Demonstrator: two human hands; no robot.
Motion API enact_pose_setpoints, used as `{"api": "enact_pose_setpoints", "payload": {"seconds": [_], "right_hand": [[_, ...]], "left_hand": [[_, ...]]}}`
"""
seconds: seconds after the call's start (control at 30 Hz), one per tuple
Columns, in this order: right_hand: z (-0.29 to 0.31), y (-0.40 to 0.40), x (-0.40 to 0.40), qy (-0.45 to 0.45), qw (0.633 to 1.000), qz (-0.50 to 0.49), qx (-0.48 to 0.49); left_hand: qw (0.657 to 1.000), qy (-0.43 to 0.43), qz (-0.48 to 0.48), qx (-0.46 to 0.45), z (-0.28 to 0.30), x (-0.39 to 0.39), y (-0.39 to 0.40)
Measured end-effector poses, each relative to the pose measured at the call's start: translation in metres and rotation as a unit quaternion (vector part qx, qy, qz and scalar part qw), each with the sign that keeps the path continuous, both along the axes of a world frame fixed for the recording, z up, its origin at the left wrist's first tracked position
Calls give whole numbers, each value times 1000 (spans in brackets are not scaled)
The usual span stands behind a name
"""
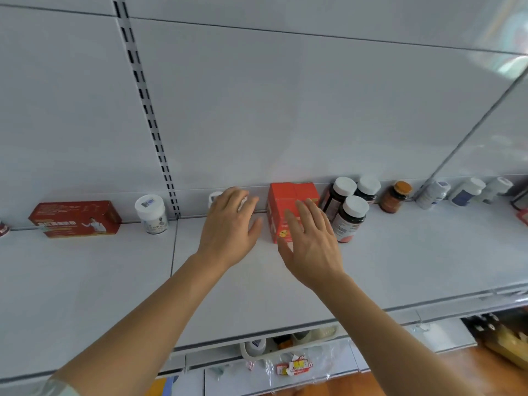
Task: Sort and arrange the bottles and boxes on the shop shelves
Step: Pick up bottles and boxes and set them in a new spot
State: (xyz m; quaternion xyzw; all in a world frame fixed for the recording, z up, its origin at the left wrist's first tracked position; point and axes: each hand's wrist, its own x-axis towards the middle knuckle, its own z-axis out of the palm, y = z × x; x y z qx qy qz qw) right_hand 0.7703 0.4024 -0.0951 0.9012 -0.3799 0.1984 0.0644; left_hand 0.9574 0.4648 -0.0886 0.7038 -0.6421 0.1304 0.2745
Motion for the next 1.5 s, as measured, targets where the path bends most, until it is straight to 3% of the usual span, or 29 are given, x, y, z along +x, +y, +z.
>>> {"api": "enact_pose_setpoints", "payload": {"seconds": [0.3,0.9,1.23,1.5], "right_hand": [[14,-14,-130,18,995,-98,-4],[29,-88,-497,32,963,-265,35],[25,-195,-609,41,950,-301,69],[43,-313,-658,11,957,-282,68]], "left_hand": [[998,-10,-54,14,20,-132,-42],[984,3,-175,31,34,-500,-174],[973,33,-221,58,22,-613,-312],[973,76,-196,100,20,-646,-416]]}}
